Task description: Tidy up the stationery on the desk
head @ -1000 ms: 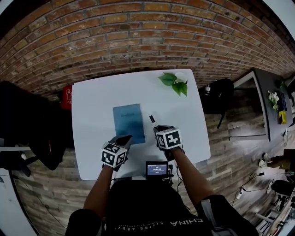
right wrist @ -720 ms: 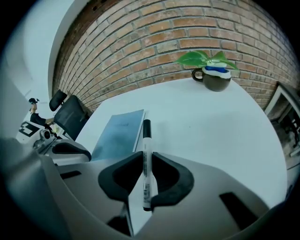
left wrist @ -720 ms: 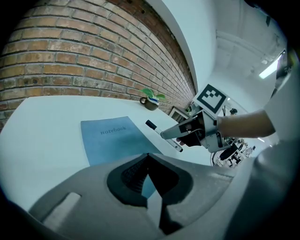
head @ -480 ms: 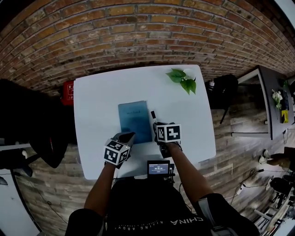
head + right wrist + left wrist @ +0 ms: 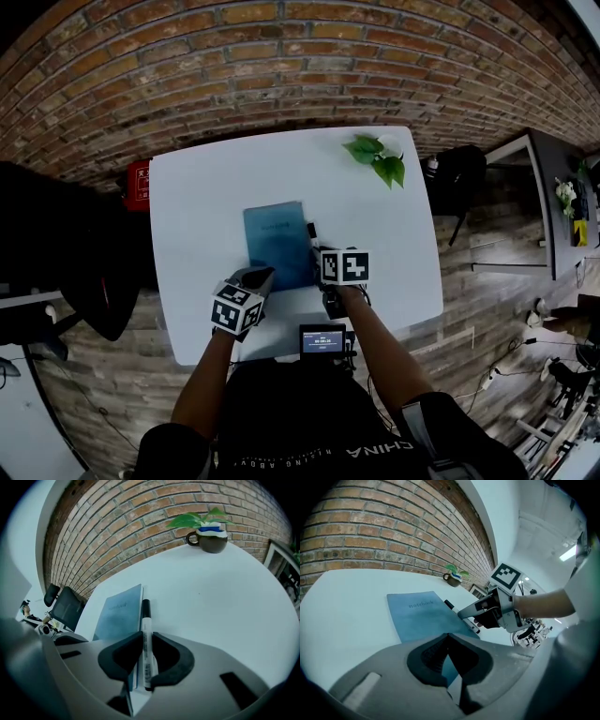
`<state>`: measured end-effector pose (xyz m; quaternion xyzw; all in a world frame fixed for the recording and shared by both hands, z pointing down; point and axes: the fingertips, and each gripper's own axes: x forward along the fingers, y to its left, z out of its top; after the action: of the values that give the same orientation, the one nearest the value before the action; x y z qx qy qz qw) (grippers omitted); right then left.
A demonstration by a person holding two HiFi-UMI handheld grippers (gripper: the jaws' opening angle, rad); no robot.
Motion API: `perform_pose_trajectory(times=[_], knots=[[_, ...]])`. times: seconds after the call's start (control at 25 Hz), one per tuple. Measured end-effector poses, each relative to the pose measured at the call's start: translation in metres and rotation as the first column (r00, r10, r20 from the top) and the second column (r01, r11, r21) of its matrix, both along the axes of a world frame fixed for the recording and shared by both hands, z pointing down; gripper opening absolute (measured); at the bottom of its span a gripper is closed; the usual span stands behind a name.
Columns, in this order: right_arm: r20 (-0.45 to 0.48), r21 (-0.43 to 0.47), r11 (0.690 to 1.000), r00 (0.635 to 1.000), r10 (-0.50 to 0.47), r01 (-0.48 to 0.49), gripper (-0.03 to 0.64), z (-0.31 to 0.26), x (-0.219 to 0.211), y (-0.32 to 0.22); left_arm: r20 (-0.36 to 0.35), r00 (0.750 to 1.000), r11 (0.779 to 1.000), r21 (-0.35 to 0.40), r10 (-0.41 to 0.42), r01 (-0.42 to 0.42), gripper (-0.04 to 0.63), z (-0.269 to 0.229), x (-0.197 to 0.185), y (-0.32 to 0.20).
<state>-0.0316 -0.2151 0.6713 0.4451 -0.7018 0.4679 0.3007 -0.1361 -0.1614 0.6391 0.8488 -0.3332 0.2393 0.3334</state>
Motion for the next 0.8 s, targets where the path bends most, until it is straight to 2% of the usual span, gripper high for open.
perform_pose_trajectory(times=[0.48, 0.8], knots=[[0.052, 0.015, 1.0, 0.999, 0.005, -0.006, 0.091, -0.006, -0.003, 0.004, 0.008, 1.0, 1.0, 0.003, -0.002, 0.001, 0.011, -0.001, -0.003, 0.007], [0.083, 0.064, 0.997, 0.995, -0.056, 0.051, 0.087, -0.019, -0.005, 0.01, 0.021, 1.0, 1.0, 0.016, -0.021, 0.02, 0.011, -0.003, -0.006, 0.013]])
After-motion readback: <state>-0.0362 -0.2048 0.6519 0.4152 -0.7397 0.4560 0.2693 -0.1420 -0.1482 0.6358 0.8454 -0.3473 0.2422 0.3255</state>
